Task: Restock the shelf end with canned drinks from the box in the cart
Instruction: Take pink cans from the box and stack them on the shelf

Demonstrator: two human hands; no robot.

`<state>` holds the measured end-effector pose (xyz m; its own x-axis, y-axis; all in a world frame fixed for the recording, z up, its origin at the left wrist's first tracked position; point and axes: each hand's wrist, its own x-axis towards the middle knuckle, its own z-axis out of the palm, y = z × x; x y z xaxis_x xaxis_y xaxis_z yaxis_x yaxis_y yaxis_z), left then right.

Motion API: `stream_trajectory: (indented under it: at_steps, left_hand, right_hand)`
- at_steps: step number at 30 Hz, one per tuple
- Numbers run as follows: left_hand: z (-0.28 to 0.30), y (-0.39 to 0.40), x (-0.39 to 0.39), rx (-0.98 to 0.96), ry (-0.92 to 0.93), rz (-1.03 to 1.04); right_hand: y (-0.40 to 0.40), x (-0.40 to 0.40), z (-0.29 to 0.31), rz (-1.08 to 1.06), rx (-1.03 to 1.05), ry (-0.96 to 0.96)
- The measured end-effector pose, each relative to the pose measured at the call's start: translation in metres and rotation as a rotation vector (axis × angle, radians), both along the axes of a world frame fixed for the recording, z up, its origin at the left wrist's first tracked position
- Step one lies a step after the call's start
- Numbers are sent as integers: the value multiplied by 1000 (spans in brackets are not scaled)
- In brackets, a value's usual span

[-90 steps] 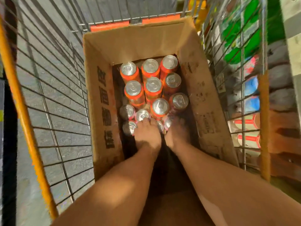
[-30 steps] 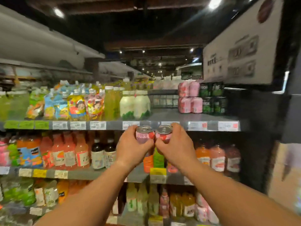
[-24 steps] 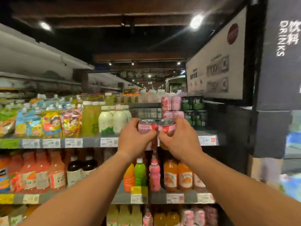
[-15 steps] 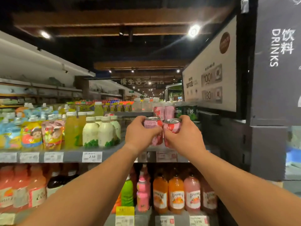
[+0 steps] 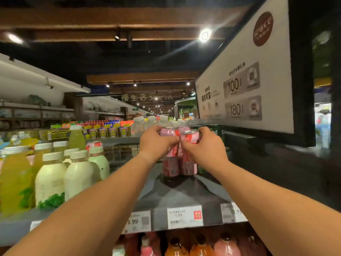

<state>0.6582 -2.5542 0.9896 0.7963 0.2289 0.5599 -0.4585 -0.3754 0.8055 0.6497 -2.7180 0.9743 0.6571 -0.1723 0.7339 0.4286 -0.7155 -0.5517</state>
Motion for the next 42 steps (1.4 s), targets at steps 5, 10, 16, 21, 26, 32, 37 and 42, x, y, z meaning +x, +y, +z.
stream_trajectory:
  at_steps: [5,10,16,21,26,32,37,42]
  left_hand:
    - [9,-1,48,42,-15,3]
    - [7,6,76,38,-2,49]
    - [-3,17,89,3,1,37]
    - [-12,16,92,5,-22,18]
    - [-20,18,93,-20,20,-29]
    - [-28,20,93,-67,94,-91]
    - [-31,19,93,-51,142,-103]
    - [-32,17,89,39,161,-60]
  right_hand:
    - [-7,49,14,6,29,0]
    - [-4,86,21,105,96,61]
    - [6,106,14,182,82,55]
    - [5,111,8,222,89,61]
    - [2,110,3,247,110,49]
    - [3,108,1,216,106,27]
    - [2,108,-3,218,81,63]
    - [0,105,-6,239,87,88]
